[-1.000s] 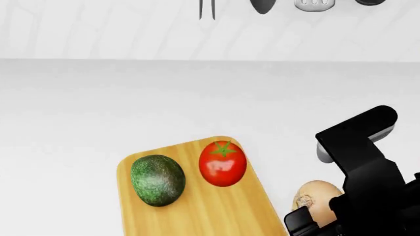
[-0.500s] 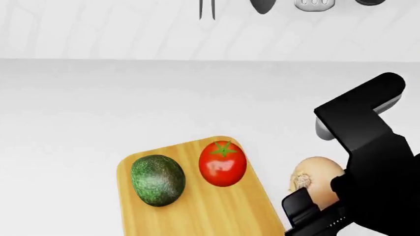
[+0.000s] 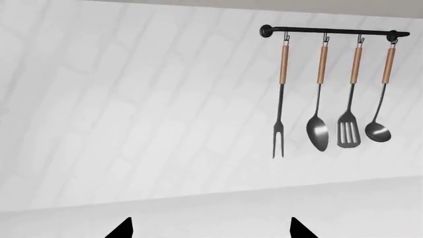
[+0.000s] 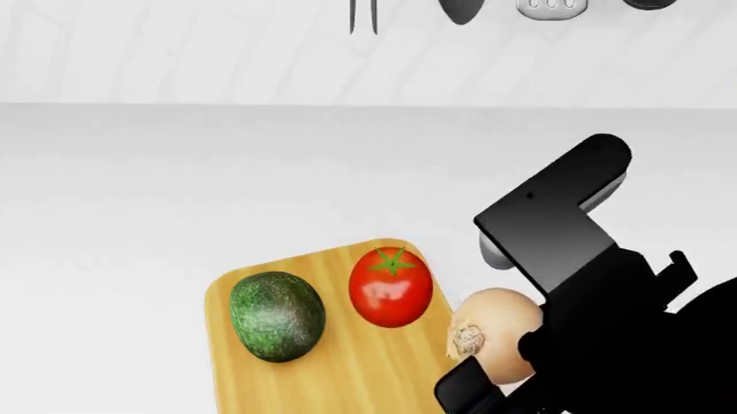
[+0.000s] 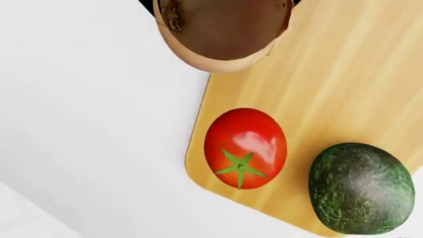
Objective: Place the avocado, onion, tomato and bell pepper on the cutting board.
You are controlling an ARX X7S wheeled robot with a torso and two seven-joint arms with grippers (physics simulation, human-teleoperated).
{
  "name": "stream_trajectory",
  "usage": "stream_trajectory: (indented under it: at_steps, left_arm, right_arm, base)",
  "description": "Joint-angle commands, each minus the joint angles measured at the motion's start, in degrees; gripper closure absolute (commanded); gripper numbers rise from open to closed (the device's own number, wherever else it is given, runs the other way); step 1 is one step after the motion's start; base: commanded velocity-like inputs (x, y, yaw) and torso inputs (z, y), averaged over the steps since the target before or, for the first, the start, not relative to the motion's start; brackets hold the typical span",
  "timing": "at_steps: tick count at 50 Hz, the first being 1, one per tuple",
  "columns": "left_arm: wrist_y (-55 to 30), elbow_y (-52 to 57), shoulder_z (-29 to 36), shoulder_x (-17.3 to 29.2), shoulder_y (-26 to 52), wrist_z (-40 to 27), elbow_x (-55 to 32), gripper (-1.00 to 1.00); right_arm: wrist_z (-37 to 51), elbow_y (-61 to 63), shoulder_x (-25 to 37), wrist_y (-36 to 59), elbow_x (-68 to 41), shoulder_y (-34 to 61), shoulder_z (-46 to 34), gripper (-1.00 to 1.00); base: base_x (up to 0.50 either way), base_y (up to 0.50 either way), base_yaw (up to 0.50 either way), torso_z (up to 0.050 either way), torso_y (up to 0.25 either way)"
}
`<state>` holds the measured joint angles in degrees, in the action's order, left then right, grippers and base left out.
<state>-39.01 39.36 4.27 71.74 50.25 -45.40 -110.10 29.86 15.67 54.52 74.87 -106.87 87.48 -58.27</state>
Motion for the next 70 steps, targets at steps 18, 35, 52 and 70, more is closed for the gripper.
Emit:
stream_trajectory:
  at_steps: [18, 35, 52, 70]
  left_arm:
    - [0.0, 0.1, -1.1, -0.1, -1.4, 0.3, 0.3, -1.00]
    - [0.2, 0.4, -2.2, 0.3, -2.3, 0.1, -0.2, -1.00]
    - [0.1, 0.4, -3.1, 0.4, -3.2, 0.3, 0.0, -1.00]
    - [-2.5, 0.0, 0.4, -0.4, 1.4, -0.9, -1.6, -1.00]
  right_arm:
    - [-3.3, 0.8, -5.0, -2.2, 4.7, -2.7, -1.3, 1.00]
    - [-4.2, 1.0, -5.9, -3.5, 6.8, -4.5, -2.1, 1.00]
    - [-3.4, 0.6, -5.7, -3.2, 5.5, -1.9, -1.5, -1.00]
    - [2.2, 2.0, -4.5, -3.5, -3.1, 6.8, 1.6, -1.00]
  base:
    - [0.00, 0.00, 0.00, 0.000, 0.000]
    - [0.00, 0.00, 0.00, 0.000, 0.000]
    - [0.00, 0.00, 0.00, 0.000, 0.000]
    - [0.00, 0.00, 0.00, 0.000, 0.000]
